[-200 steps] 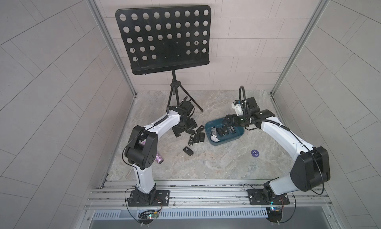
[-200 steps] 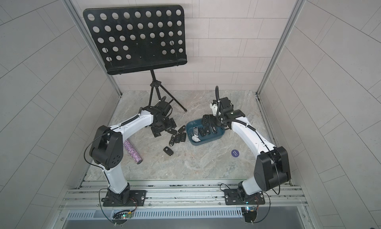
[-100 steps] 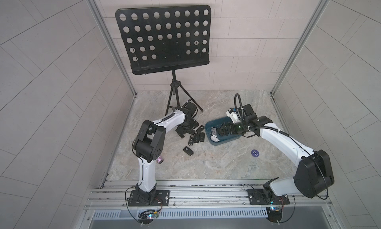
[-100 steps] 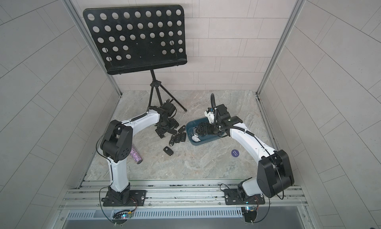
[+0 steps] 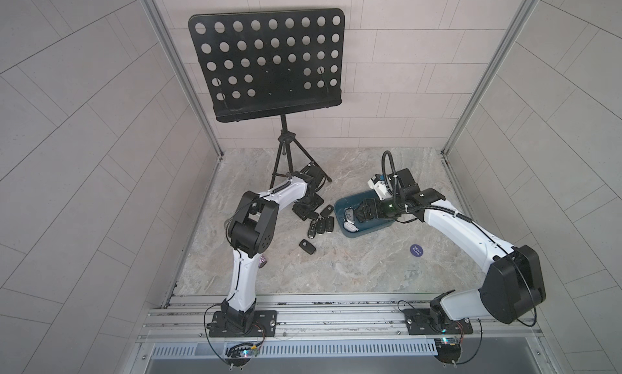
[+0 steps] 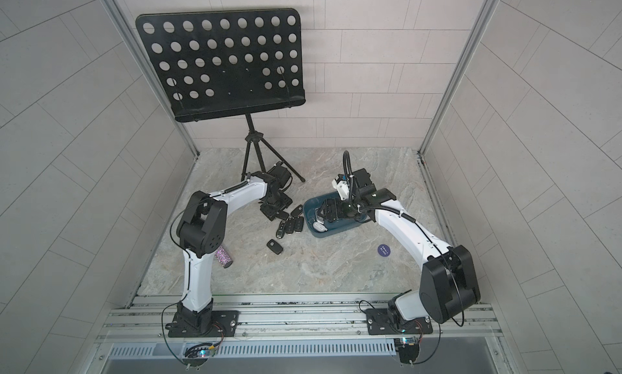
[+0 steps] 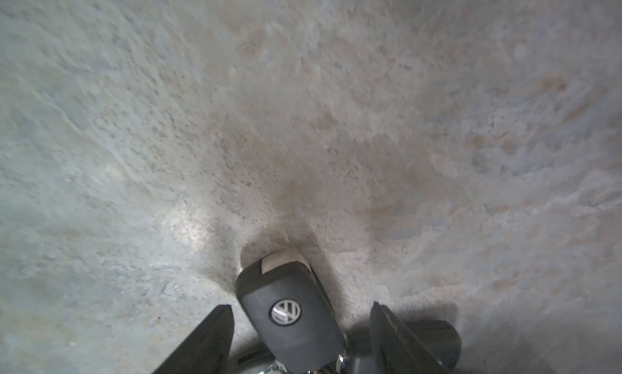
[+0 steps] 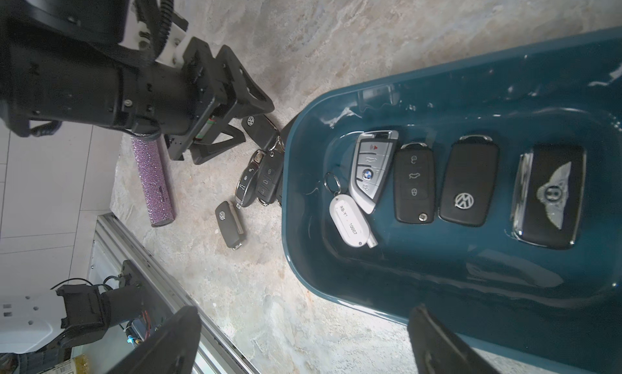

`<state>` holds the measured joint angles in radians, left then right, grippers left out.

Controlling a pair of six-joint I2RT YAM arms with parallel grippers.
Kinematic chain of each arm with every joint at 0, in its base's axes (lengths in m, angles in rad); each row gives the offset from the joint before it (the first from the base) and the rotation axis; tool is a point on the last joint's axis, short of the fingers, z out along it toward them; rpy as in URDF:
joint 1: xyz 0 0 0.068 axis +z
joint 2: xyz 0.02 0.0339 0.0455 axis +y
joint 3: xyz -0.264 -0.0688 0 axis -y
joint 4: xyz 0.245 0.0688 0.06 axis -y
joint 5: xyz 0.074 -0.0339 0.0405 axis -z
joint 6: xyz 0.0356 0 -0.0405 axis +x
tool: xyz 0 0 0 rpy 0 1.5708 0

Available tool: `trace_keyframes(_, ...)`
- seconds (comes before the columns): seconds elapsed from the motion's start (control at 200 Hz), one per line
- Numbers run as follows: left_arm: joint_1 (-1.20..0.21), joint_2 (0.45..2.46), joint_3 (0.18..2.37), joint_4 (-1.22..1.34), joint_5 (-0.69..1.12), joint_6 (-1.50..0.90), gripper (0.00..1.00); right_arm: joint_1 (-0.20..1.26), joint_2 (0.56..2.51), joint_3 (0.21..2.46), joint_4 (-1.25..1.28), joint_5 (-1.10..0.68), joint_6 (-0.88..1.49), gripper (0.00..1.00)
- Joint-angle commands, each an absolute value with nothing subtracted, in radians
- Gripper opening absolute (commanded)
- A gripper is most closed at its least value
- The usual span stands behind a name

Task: Place the car key into the storage box
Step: Pick up the car key from the center of the board.

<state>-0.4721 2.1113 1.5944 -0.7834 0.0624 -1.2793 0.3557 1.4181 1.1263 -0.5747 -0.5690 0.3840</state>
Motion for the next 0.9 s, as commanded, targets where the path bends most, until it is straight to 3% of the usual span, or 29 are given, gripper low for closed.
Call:
trace_keyframes(0.0,-0.476,2.138,1.618,-0.829,0.028,-1.319,0.67,0.361,1.423,1.146,-0.593,-0.573,0.371,1.0)
trace_keyframes(0.245,-0.476,2.144,1.596,-0.821,0.028,-1.345,0.61,0.361,1.424,1.143,-0.597,-0.563,0.371,1.0)
trace_keyframes(0.655,-0.477,2.157,1.582,-0.807,0.01,-1.344,0.39,0.361,1.422,1.145,-0.601,-0.561,0.37,1.0)
trace_keyframes(0.896,-0.477,2.121,1.604,-0.843,-0.036,-1.318,0.38,0.362,1.427,1.151,-0.599,-0.566,0.373,1.0)
